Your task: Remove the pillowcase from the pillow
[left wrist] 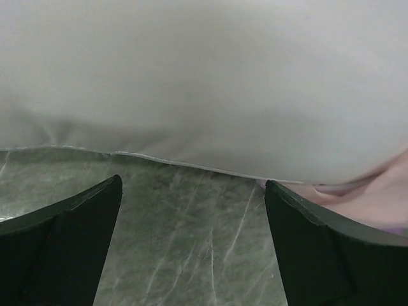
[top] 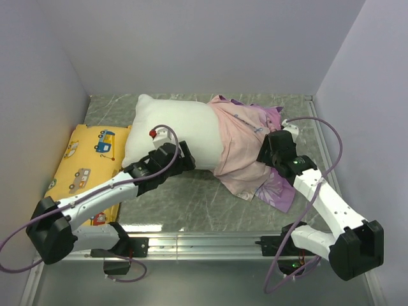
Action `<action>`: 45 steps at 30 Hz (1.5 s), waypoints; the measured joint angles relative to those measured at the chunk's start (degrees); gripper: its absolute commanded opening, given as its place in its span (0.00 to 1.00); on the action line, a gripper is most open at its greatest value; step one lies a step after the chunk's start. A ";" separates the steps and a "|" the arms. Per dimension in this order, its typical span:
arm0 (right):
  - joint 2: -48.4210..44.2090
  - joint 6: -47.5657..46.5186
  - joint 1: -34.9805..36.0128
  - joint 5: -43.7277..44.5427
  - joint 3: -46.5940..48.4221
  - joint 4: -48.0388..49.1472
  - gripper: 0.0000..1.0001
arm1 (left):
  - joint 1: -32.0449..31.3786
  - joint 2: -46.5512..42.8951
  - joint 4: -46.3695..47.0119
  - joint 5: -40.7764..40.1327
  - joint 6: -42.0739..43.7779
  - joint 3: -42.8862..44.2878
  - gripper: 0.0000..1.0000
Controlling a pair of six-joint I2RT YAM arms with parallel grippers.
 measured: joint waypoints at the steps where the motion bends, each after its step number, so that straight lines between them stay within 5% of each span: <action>1: -0.57 -0.24 0.00 -0.02 0.02 -0.44 0.76 | 0.00 0.66 1.57 -0.35 -0.33 -0.94 0.98; 5: -4.72 -1.75 0.15 -0.70 0.96 -2.91 0.83 | 0.04 5.22 8.35 -2.32 -0.68 -2.03 0.98; 8: -9.53 -2.73 1.33 -1.31 2.80 -4.44 0.90 | 0.02 8.20 12.96 -4.00 -0.48 -2.03 0.88; 9: -10.51 -2.91 2.08 -1.33 3.52 -4.68 0.91 | 0.02 9.01 14.14 -4.74 -0.37 -2.01 0.68; 11: -11.89 -3.26 5.16 -1.03 5.53 -4.79 0.91 | 0.02 11.13 15.67 -6.64 -0.35 -1.46 0.51; 14: -11.32 -3.41 10.49 -0.07 7.17 -4.59 0.92 | -0.15 15.17 16.41 -9.25 0.24 1.29 0.02; 30: 1.25 -0.42 24.85 5.64 1.27 -1.86 0.97 | -4.52 16.15 6.12 -14.25 5.75 14.16 0.00; 33: 4.09 0.17 24.90 9.35 1.97 -2.16 0.76 | -5.62 13.68 3.26 -13.57 6.67 15.93 0.00; 34: 5.01 0.31 24.90 10.86 2.60 -2.49 0.61 | -5.81 12.85 2.27 -13.35 7.21 16.72 0.00; 35: 5.68 0.26 24.90 12.39 3.56 -3.21 0.31 | -5.92 12.15 1.09 -13.16 7.69 17.81 0.00; 38: 5.86 0.55 24.63 16.68 7.74 -5.62 0.06 | -5.92 10.38 -2.10 -12.63 9.16 21.20 0.00; 45: 0.76 0.42 24.02 21.86 22.47 -13.33 0.00 | -4.96 7.45 -9.35 -11.69 12.59 30.12 0.00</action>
